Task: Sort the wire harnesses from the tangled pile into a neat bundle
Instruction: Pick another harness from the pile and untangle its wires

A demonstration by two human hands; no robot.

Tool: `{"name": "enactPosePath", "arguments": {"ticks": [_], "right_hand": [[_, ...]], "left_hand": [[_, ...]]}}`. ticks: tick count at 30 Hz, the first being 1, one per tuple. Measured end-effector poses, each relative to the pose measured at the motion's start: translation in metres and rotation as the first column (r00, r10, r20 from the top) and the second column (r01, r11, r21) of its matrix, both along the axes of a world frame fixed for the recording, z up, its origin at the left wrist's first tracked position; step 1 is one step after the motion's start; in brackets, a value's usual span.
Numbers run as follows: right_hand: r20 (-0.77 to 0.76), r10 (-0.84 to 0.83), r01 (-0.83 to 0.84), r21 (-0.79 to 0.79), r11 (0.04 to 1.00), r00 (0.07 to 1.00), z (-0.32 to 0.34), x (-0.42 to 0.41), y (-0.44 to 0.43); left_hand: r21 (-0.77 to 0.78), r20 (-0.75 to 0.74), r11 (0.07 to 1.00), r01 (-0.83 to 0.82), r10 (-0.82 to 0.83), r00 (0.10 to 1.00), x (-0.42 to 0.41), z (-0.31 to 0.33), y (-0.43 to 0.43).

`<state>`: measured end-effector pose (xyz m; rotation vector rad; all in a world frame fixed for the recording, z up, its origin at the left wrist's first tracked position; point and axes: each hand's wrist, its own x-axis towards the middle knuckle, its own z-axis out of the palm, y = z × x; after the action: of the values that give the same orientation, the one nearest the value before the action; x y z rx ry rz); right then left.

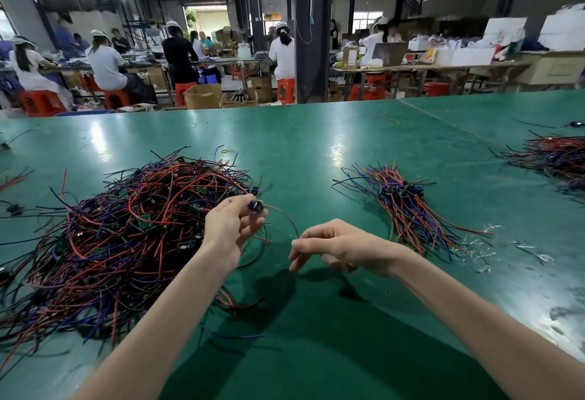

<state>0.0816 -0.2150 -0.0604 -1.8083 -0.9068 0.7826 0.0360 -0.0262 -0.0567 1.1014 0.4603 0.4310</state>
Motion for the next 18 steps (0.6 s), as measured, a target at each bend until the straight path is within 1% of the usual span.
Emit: {"name": "enactPosePath", "arguments": {"ticks": [2,4,6,9,12,14,16,18], "right_hand": [[0.121,-0.065,0.072,-0.057,0.996,0.991,-0.001,-0.002,0.002],[0.175,-0.094,0.110,-0.082,0.991,0.980,-0.002,-0.003,0.003],[0.132,-0.068,0.075,-0.049,0.996,0.989,0.000,-0.003,0.002],[0.016,0.053,-0.053,0.010,0.999,0.998,0.005,-0.003,-0.003],[-0.129,0.179,-0.176,0.035,0.984,0.975,0.011,0.001,-0.008],[-0.212,0.222,-0.219,0.038,0.975,0.952,0.014,0.004,-0.011],[-0.242,0.197,-0.198,0.021,0.980,0.950,0.015,0.007,-0.012],[-0.205,0.108,-0.112,-0.005,0.994,0.973,0.013,0.009,-0.011]], "left_hand": [[-0.010,-0.015,0.998,0.056,-0.056,0.998,0.001,-0.003,-0.007],[-0.007,-0.002,0.995,0.099,-0.099,0.995,0.001,-0.005,-0.011],[0.000,0.013,0.994,0.109,-0.109,0.994,0.001,-0.006,-0.012],[-0.006,0.013,0.998,0.069,-0.069,0.998,0.001,-0.006,-0.010],[-0.005,-0.005,1.000,0.026,-0.026,1.000,0.001,-0.008,-0.006],[0.013,-0.032,1.000,0.019,-0.018,0.999,0.001,-0.010,-0.006],[0.050,-0.067,0.997,0.054,-0.051,0.996,0.000,-0.011,-0.010],[0.081,-0.091,0.986,0.143,-0.136,0.986,-0.001,-0.012,-0.018]]}}
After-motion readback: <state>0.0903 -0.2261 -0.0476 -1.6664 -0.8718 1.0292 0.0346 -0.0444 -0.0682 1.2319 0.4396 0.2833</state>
